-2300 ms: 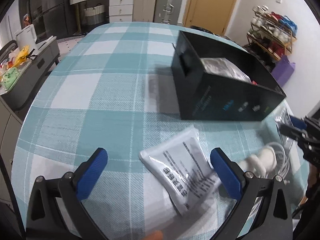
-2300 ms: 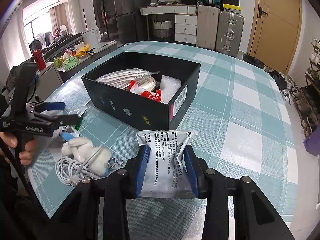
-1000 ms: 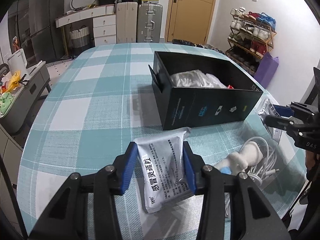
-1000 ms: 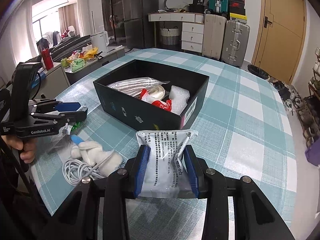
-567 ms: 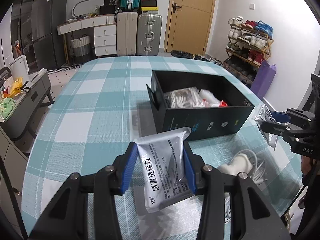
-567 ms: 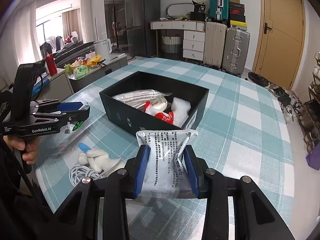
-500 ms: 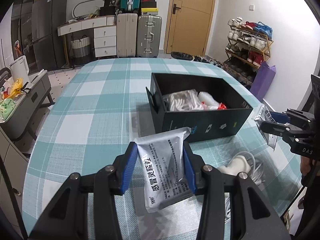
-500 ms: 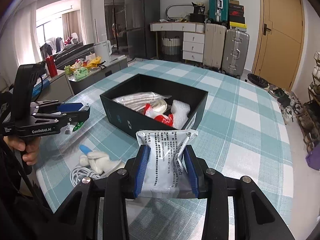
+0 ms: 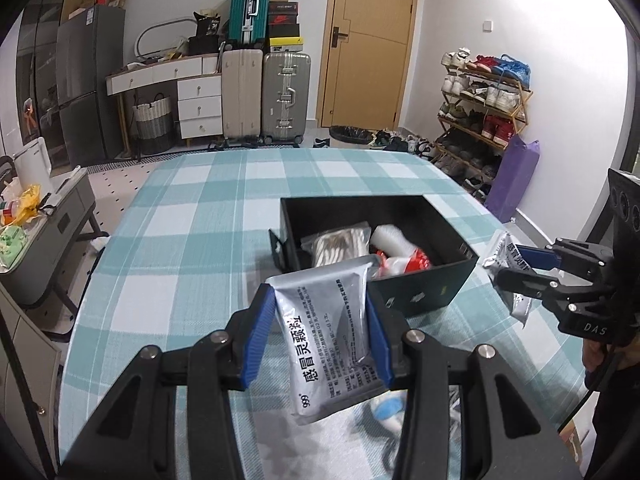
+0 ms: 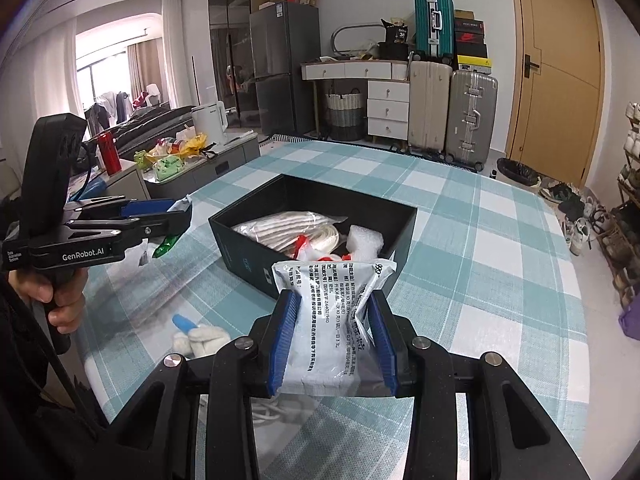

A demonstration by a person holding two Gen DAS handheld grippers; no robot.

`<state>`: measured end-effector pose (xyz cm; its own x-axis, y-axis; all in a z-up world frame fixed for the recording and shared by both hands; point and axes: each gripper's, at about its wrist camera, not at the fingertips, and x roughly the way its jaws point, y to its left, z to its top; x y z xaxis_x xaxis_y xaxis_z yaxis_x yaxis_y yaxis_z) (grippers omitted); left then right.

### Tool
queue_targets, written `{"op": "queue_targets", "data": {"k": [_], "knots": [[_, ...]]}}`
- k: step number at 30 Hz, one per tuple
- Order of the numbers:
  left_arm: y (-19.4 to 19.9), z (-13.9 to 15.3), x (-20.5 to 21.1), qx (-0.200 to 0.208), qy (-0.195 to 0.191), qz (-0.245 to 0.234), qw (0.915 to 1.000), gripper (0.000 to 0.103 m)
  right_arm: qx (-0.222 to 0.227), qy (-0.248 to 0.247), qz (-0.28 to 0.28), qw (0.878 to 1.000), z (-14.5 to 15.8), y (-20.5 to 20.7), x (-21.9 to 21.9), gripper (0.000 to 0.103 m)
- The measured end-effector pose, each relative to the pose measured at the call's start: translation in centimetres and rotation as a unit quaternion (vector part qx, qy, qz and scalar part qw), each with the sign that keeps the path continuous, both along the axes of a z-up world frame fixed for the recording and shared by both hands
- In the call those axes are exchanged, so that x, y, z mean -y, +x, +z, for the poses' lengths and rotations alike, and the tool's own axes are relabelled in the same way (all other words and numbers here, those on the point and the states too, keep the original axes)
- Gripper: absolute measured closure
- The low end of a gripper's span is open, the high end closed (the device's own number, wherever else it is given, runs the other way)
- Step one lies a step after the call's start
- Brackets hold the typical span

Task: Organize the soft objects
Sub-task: 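Carry both sachets over the black box and lower them inside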

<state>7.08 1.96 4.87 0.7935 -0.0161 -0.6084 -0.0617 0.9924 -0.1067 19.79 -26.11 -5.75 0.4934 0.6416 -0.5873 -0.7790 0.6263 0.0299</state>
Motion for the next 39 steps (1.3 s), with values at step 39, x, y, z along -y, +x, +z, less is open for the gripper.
{"op": "queue_targets", "data": {"k": [39], "knots": [[8.1, 0.6, 1.0, 0.004, -0.011, -0.042, 0.9991, 0.06, -0.008, 0.022, -0.046, 0.999, 1.6, 5.5, -5.2, 0.066]]}}
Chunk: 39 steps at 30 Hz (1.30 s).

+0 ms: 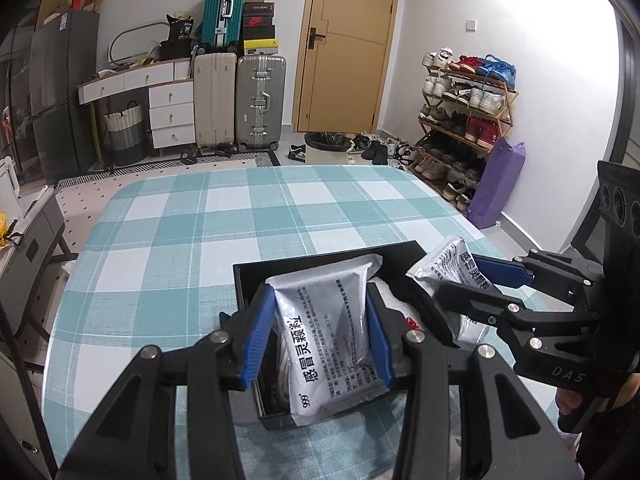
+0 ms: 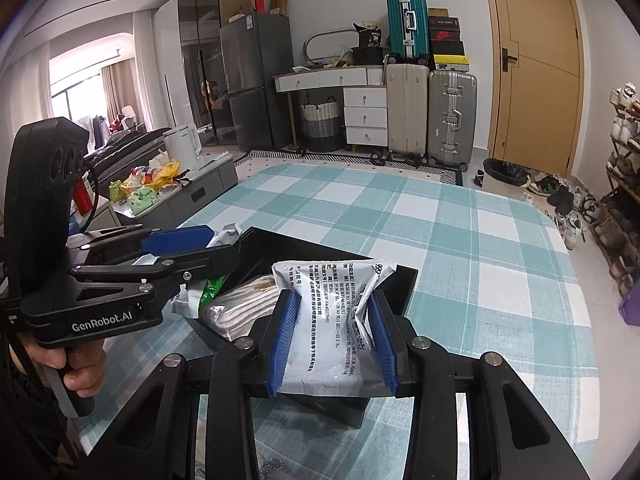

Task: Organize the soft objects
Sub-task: 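Carry both sachets over the black box and lower them inside, then open both grippers and withdraw them from the box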

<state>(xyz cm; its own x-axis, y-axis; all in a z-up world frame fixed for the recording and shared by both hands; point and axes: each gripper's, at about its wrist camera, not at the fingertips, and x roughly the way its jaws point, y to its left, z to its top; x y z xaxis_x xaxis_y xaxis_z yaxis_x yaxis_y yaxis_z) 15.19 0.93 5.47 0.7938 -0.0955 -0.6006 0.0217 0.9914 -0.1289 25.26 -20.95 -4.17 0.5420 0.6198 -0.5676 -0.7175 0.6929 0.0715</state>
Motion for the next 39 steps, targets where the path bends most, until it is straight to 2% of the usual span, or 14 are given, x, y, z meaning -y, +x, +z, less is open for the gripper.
{"op": "queue_targets", "data": {"k": [21, 32, 35, 37, 39], "knots": [[2.9, -1.7, 1.3, -0.016, 0.018, -0.017, 0.9996, 0.06, -0.002, -0.03, -0.001, 1.0, -2.0, 2.2, -2.3, 0.066], [3.4, -3.2, 1.3, -0.042, 0.026, -0.016, 0.9987, 0.059, 0.009, -0.057, -0.003, 0.998, -2.8, 2.4, -3.0, 0.066], [3.5, -3.4, 1.3, -0.051, 0.025, -0.019, 0.9982, 0.056, 0.009, -0.061, -0.006, 0.998, -2.9, 2.6, -2.9, 0.063], [3.3, -3.3, 1.1, -0.05, 0.016, -0.021, 0.9984, 0.051, 0.01, -0.056, -0.009, 0.998, -2.7, 2.5, -2.6, 0.059], [3.1, -3.1, 0.8, -0.05, 0.009, -0.018, 0.9986, 0.038, 0.013, -0.048, -0.012, 0.999, -2.3, 2.3, -2.0, 0.053]]}}
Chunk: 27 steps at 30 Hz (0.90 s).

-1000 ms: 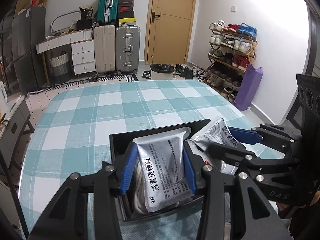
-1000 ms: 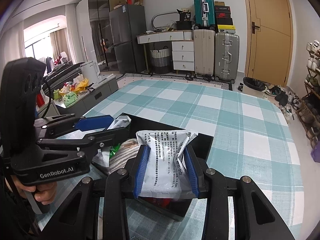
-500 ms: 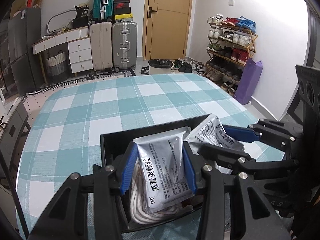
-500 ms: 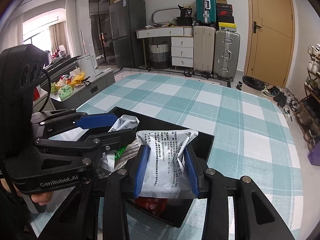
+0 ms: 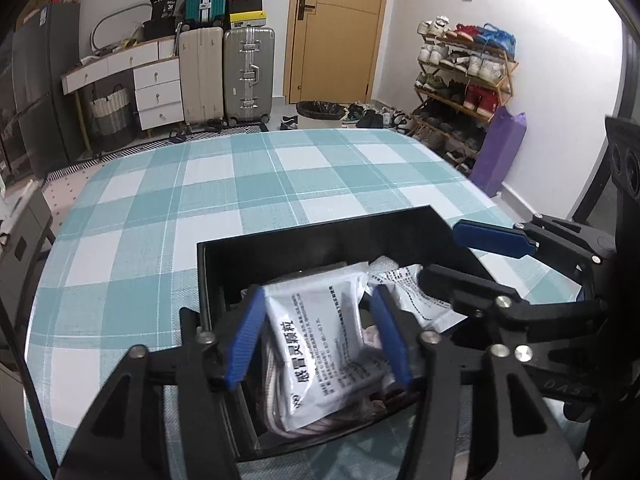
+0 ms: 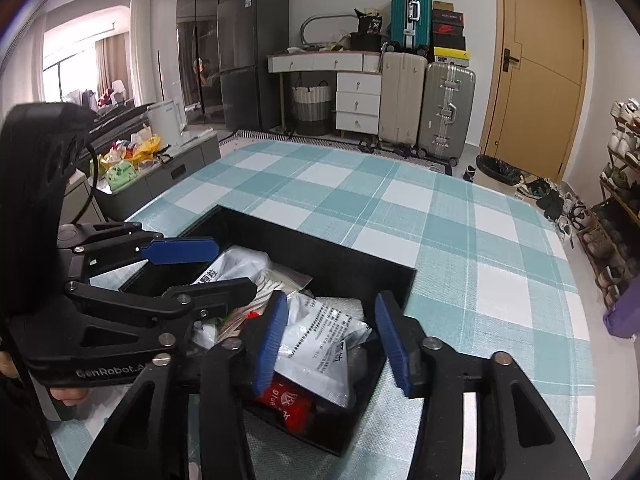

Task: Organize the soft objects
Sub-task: 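Open both grippers and withdraw them from the box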

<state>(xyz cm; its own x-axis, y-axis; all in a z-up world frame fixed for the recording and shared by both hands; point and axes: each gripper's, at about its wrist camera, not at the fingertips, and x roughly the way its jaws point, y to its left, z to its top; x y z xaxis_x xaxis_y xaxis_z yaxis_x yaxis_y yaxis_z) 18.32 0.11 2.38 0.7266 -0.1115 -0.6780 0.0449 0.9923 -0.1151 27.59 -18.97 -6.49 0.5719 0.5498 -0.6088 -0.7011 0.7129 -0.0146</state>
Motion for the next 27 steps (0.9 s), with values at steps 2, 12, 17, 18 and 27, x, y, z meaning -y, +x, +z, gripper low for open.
{"op": "queue_targets", "data": {"k": [2, 12, 17, 18, 27], "knots": [[-0.4, 0.3, -0.2, 0.002, -0.011, -0.001, 0.9999, 0.033, 0.0, 0.006, -0.003, 1.0, 0.4, -0.2, 0.6, 0.047], [-3.8, 1.4, 0.0, 0.024, 0.006, 0.008, 0.9997, 0.0, 0.003, 0.046, -0.026, 0.999, 1.8, -2.9, 4.3, 0.001], [-5.7, 1.2, -0.5, 0.024, 0.003, 0.018, 0.9995, 0.0, 0.006, 0.042, -0.026, 0.999, 1.8, -4.6, 5.0, 0.001], [-6.0, 1.1, -0.5, 0.025, 0.002, 0.019, 0.9995, 0.0, 0.009, 0.038, -0.028, 0.999, 1.8, -5.0, 5.1, 0.001], [-9.2, 1.0, -0.1, 0.033, 0.019, 0.024, 0.999, 0.0, 0.002, 0.031, -0.027, 0.999, 0.6, -7.9, 5.7, 0.001]]}}
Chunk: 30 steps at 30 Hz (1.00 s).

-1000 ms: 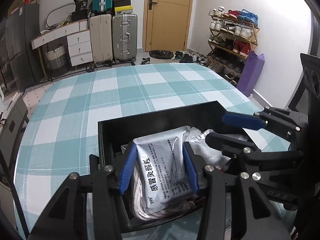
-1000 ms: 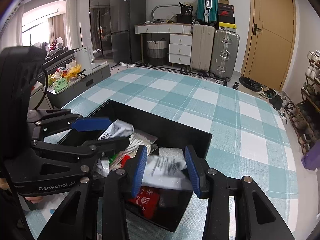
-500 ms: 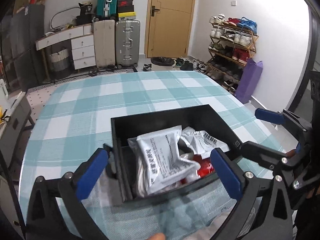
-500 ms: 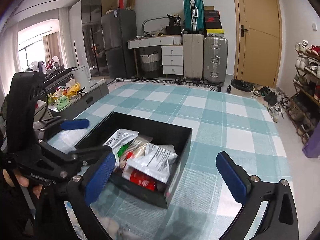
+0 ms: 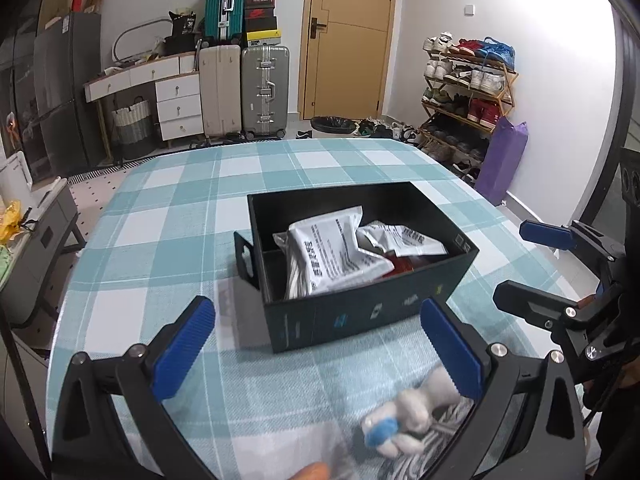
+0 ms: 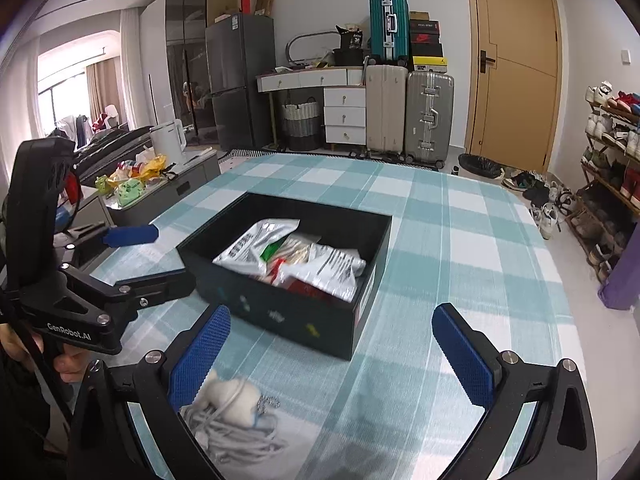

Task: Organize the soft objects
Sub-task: 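Open both grippers and withdraw them from the box, then move both grippers toward the white plush toy and coiled white cable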

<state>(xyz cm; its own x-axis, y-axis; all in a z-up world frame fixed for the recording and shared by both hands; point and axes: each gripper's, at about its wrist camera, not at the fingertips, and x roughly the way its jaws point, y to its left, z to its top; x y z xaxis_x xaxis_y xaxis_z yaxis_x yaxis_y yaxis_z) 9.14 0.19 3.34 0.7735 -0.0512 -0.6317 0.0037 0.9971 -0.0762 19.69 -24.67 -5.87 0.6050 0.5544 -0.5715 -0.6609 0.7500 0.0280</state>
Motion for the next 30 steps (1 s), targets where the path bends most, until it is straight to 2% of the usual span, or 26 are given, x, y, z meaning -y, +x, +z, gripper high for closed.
{"op": "queue_targets", "data": {"k": [13, 20, 30], "knots": [[-2.3, -1.3, 0.3, -0.009, 0.001, 0.011, 0.9999, 0.0, -0.021, -0.013, -0.01, 1.0, -1.4, -2.9, 0.4, 0.001], [-3.0, -2.3, 0.9, -0.017, 0.013, 0.015, 0.9997, 0.0, -0.054, -0.029, -0.011, 0.998, -3.1, -4.1, 0.1, 0.001], [-3.7, -3.0, 0.8, -0.027, 0.0, 0.011, 0.9996, 0.0, -0.089, -0.033, -0.002, 0.995, -5.0, -5.2, -0.2, 0.001]]}}
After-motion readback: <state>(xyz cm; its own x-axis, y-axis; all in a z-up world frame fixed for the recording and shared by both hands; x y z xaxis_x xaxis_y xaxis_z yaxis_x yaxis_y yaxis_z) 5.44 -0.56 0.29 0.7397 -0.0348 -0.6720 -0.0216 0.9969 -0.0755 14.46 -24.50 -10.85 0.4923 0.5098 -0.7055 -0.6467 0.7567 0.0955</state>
